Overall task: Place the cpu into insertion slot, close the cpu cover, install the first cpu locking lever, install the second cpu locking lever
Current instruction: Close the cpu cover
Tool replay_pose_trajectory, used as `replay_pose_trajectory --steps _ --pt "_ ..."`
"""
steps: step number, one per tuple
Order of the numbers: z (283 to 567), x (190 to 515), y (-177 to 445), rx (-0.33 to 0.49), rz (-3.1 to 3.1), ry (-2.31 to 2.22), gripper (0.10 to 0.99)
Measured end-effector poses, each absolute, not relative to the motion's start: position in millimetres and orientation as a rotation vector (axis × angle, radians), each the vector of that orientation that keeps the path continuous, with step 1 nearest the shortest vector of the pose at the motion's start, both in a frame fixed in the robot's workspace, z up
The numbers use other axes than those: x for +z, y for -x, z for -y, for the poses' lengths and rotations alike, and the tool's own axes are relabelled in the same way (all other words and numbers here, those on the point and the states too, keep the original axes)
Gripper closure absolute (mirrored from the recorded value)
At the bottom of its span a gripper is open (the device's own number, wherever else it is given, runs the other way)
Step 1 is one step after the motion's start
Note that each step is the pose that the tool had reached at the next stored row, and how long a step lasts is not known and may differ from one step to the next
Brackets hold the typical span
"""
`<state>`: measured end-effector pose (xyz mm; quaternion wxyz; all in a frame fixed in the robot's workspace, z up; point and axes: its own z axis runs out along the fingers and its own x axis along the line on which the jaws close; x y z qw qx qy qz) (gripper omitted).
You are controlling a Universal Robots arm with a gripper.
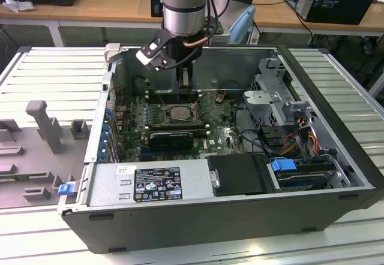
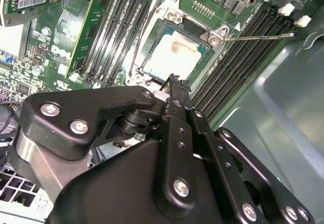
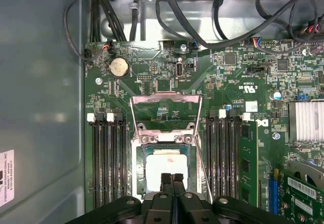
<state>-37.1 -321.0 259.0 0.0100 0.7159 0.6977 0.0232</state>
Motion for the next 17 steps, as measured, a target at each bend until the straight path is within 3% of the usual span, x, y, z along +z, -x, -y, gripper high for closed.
replay_pose_trajectory --steps 17 --pt "320.7 266.4 37.1 0.072 -2.172 -2.241 0.980"
